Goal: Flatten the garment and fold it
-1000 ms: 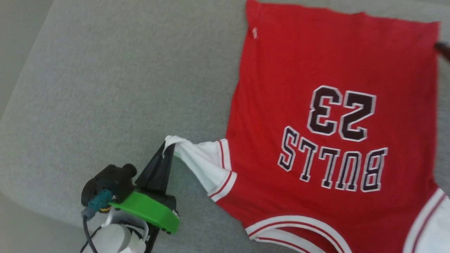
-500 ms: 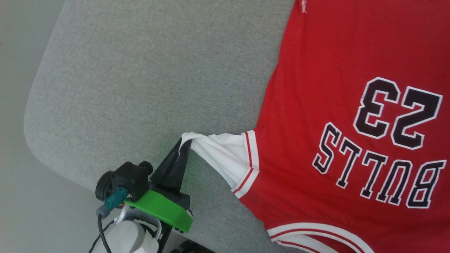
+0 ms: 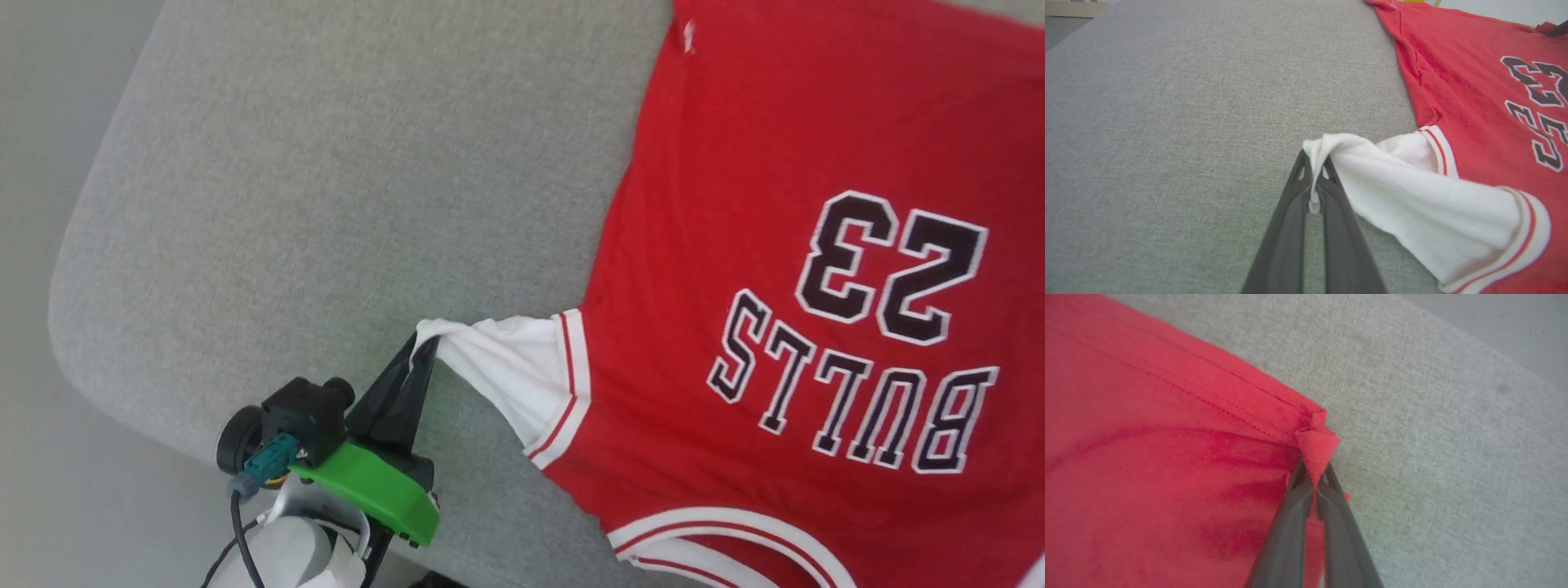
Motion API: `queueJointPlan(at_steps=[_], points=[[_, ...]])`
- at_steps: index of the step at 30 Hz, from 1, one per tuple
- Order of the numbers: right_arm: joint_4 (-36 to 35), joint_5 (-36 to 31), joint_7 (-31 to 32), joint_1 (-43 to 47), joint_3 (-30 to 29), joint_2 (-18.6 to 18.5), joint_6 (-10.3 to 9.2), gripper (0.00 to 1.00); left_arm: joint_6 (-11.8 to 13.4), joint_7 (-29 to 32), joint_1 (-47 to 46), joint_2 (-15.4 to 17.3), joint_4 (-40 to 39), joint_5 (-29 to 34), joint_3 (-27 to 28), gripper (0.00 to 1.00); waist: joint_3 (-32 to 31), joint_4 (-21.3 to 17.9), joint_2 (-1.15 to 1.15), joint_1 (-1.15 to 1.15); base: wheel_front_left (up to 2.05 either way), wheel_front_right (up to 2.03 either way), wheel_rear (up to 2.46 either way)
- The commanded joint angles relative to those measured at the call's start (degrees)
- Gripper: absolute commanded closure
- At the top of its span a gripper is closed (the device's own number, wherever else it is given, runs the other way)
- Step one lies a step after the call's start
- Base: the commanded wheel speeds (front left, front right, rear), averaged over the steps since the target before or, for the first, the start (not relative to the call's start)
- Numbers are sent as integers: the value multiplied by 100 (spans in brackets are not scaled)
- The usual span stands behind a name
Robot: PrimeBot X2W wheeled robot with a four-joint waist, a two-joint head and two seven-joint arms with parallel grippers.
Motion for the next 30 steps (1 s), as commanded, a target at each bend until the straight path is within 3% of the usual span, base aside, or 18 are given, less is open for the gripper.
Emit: queueJointPlan(at_steps=[1, 8, 14, 20, 30], points=[[204, 13, 62, 396, 58, -32, -9, 100, 27, 30, 19, 63, 31, -39, -1, 100, -368, -300, 0, -1, 0, 0, 0], [-21, 409, 66, 1285, 333, -89, -9, 100, 77, 119, 253, 248, 151, -145, 63, 100, -1136, -895, 0, -1, 0, 0, 0], [-877, 1073, 246, 2502, 416, -185, -9, 100, 186, 175, 548, 368, 218, -256, 129, 100, -1658, -1367, 0, -1, 0, 0, 0], [-1961, 1351, 541, 3816, -82, -180, -9, 100, 294, 207, 853, 469, 196, -348, 171, 100, -2022, -1673, 0, -1, 0, 0, 0], [-3771, 1404, 1353, 5861, -1204, 390, -9, 100, 391, 220, 1019, 495, 169, -412, 176, 100, -2225, -1779, 0, -1, 0, 0, 0]])
